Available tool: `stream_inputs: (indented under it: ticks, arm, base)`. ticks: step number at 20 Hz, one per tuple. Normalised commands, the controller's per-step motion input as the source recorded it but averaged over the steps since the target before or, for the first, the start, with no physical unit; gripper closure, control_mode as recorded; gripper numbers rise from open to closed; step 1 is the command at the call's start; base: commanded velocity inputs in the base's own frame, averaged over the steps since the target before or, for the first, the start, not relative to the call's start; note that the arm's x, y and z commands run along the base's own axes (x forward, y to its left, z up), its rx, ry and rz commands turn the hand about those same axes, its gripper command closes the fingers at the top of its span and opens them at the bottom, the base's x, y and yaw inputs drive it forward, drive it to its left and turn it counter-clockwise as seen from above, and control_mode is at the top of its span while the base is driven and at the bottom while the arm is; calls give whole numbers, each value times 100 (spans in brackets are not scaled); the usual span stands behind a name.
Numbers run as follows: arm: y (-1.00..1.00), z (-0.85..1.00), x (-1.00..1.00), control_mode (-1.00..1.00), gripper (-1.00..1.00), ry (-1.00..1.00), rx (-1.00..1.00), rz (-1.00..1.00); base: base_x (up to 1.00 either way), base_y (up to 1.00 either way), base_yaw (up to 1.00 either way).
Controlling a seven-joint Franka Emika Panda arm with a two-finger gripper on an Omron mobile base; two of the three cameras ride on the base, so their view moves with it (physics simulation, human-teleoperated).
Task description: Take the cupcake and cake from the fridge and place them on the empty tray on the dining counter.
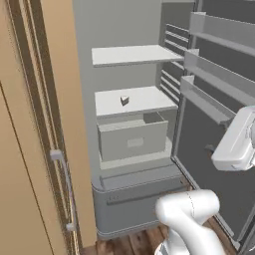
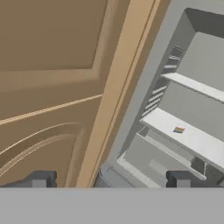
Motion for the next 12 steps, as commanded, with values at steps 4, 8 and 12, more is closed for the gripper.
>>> stream_inputs:
  ticks: [4, 8, 12]
  arm:
    - [0, 0, 0, 100, -100, 0, 0, 0]
    - [0, 0, 0, 100, -100, 0, 0, 0]
    - [0, 0, 0, 100, -100, 0, 0, 0]
  base:
    - [100, 30, 0]
    - [100, 29, 0]
    - [100, 23, 0]
